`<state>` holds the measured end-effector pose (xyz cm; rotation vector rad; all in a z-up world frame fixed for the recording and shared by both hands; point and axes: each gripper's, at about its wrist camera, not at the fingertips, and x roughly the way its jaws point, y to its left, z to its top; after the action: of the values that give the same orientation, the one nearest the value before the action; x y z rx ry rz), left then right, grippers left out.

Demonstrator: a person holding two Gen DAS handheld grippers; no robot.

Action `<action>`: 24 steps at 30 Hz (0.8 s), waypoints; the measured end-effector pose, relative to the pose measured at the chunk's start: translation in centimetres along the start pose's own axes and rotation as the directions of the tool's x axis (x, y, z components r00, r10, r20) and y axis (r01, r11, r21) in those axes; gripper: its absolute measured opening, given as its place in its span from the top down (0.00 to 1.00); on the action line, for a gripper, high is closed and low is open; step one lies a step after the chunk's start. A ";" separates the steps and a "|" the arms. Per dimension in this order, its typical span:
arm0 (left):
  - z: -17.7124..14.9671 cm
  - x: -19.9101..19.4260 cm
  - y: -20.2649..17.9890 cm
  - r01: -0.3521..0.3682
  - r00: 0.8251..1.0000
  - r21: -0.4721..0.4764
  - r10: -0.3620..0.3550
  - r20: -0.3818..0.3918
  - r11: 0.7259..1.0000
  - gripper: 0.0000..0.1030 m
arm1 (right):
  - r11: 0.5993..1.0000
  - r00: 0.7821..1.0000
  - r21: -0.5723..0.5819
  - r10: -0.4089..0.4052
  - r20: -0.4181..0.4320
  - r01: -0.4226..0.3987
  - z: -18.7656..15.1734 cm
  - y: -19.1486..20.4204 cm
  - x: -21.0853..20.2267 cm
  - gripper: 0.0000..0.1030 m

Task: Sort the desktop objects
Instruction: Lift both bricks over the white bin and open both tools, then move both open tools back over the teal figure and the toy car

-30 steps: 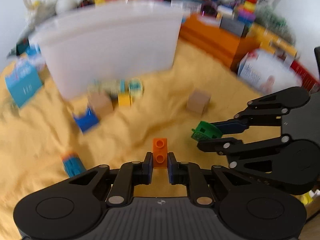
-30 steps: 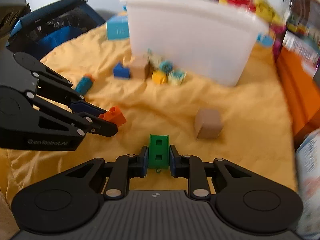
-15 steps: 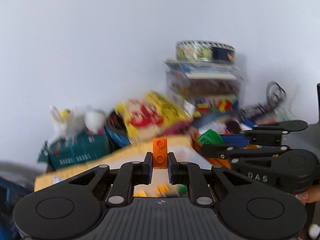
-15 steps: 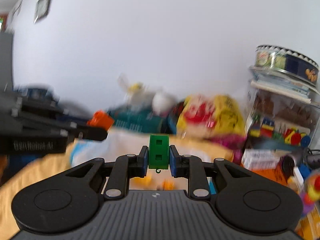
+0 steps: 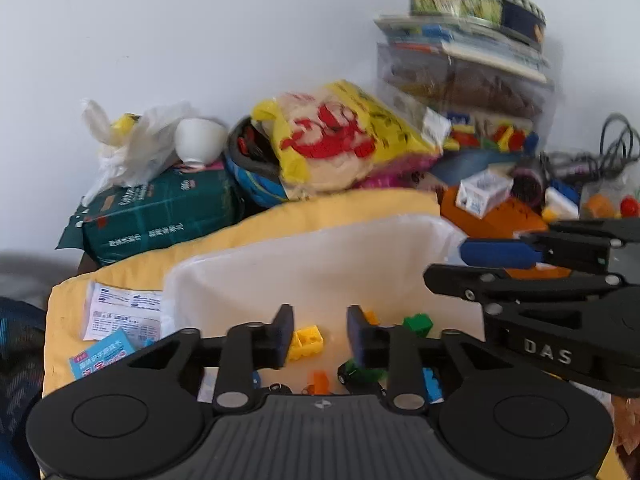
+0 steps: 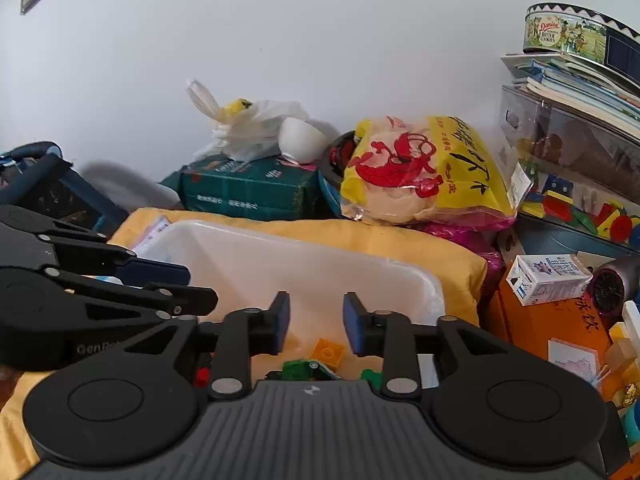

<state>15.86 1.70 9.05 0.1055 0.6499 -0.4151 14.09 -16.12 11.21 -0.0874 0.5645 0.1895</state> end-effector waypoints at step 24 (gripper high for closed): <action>-17.1 -7.5 -3.4 -0.101 0.970 -0.045 0.089 -0.228 0.994 0.33 | 0.989 0.962 0.071 0.140 -0.233 -0.127 -13.8 0.0 -4.9 0.20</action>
<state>-0.53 4.91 0.15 0.1314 0.8766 -0.2940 2.84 -18.71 2.25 -0.0177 0.8155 0.2970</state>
